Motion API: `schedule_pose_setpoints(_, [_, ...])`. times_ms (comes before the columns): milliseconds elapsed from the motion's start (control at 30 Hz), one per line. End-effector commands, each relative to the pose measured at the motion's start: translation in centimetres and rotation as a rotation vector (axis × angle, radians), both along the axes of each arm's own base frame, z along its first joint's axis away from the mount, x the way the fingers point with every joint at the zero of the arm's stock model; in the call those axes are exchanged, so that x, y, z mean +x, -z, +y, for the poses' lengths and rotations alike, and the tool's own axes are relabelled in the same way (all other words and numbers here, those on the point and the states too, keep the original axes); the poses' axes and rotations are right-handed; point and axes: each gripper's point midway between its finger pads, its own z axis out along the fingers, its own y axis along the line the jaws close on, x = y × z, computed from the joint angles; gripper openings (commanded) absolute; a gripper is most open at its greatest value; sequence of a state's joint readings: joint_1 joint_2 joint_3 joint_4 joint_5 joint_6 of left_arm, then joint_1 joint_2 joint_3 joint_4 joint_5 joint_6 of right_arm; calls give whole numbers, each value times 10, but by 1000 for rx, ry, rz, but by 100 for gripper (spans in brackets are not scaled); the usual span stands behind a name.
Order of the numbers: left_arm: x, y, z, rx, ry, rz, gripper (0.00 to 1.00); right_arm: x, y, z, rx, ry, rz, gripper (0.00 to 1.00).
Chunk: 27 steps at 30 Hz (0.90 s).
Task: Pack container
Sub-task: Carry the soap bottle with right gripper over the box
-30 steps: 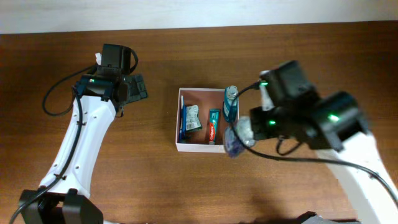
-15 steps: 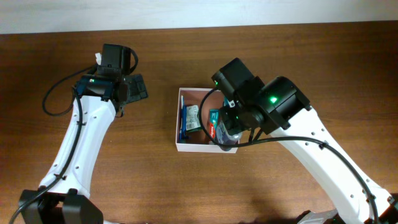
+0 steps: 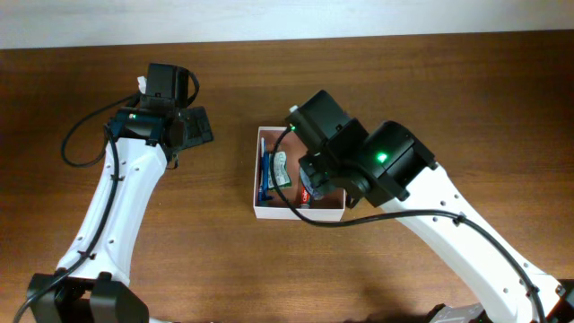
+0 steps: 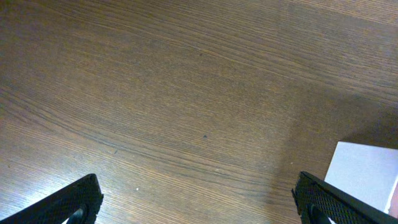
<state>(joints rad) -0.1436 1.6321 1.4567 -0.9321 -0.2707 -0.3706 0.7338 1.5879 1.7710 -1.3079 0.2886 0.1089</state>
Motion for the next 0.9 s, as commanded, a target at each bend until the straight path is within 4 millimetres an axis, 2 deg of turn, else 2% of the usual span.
schedule_pose_setpoints(0, [1,-5,3,13,-4,-12,99,9,-15,0,-33,-8,-73,17])
schedule_pose_setpoints(200, [1,-5,3,13,-4,-13,99,19,9,5,-103,-22,-32,17])
schedule_pose_setpoints(400, [1,-5,3,13,-4,-13,99,28,41,12,-163,-22,32,17])
schedule_pose_setpoints(533, [1,-5,3,13,-4,-12,99,30,53,14,-183,-22,56,17])
schedule_pose_setpoints(700, [1,-5,3,13,-4,-12,99,36,56,5,-162,50,66,18])
schedule_pose_setpoints(867, [1,-5,3,13,-4,-12,99,35,69,-7,-178,79,105,17])
